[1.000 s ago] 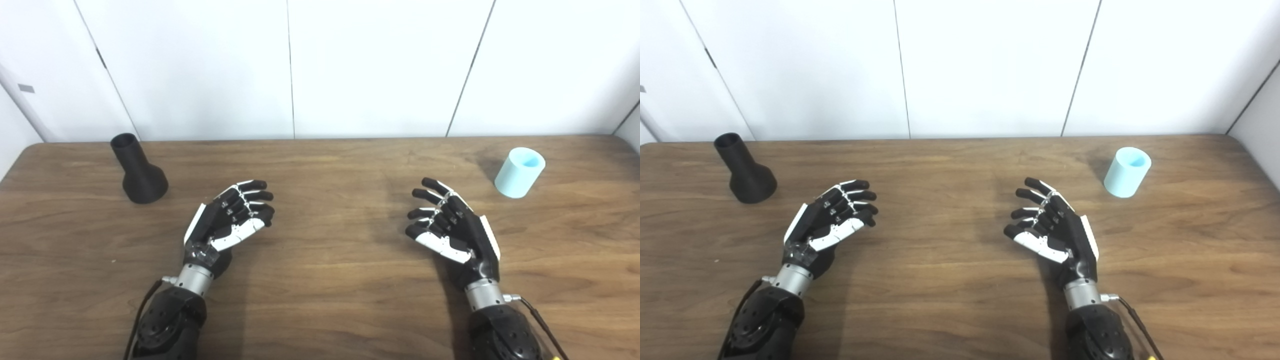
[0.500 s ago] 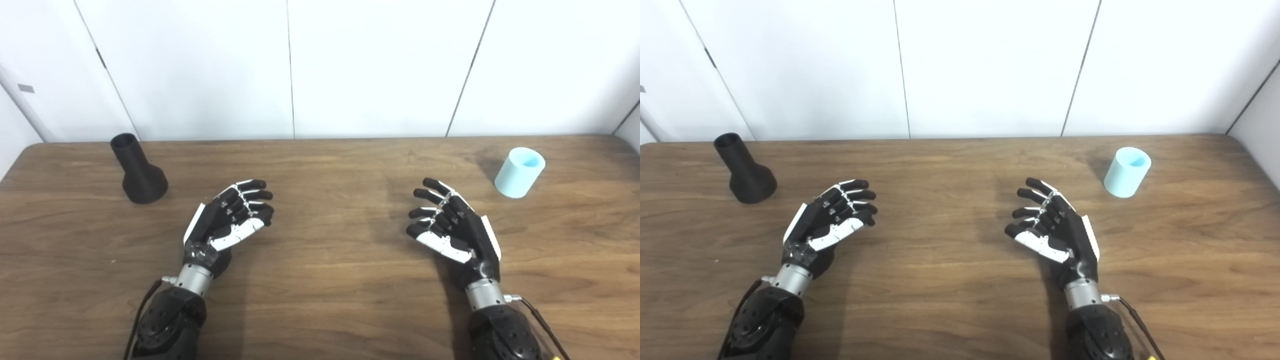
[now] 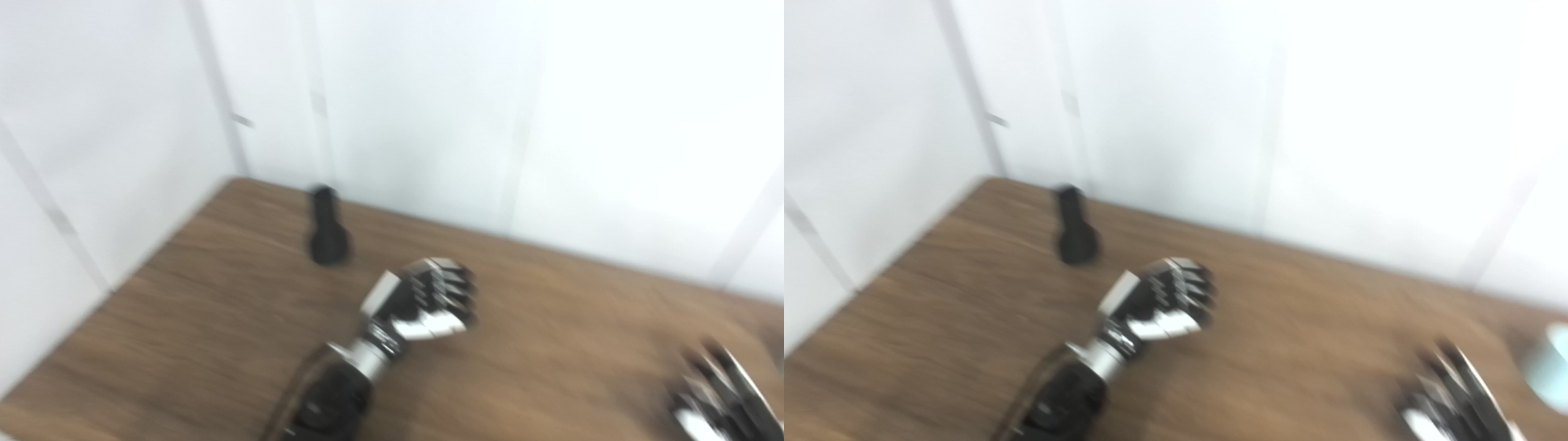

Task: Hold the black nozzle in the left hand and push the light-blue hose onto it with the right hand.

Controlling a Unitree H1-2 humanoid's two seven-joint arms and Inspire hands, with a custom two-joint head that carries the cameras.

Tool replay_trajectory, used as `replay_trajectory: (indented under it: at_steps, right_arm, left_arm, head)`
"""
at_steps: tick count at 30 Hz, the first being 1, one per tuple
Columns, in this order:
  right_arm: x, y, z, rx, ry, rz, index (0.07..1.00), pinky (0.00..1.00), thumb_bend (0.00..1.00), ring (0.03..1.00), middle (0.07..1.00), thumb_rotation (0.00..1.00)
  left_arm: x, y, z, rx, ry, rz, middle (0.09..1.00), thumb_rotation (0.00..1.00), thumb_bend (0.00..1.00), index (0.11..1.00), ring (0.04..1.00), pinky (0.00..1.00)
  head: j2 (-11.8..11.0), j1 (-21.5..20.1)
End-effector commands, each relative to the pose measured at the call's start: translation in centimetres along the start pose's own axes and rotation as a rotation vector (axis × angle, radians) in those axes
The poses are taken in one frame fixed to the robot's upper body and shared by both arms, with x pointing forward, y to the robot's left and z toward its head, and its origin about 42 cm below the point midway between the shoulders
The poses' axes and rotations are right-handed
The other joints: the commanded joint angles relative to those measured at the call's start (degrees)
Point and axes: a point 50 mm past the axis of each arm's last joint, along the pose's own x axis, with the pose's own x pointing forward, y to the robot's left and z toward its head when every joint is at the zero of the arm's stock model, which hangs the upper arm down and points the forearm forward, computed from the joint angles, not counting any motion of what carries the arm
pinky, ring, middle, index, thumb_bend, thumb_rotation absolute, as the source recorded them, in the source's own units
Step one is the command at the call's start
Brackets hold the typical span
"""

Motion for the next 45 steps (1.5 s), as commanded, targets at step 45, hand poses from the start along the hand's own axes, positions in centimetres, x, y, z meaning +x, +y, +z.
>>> replay_trajectory:
  at_steps: [45]
  right_arm:
    - [1.8, 0.6, 1.3, -0.015, -0.007, -0.014, 0.647, 0.29, 0.85, 0.43, 0.594, 0.29]
  left_arm:
    - [-1.7, 13.5, 13.8, 0.708, -0.234, 0.799, 0.562, 0.01, 0.7, 0.58, 0.507, 0.43]
  head:
    - [0.21, 1.84]
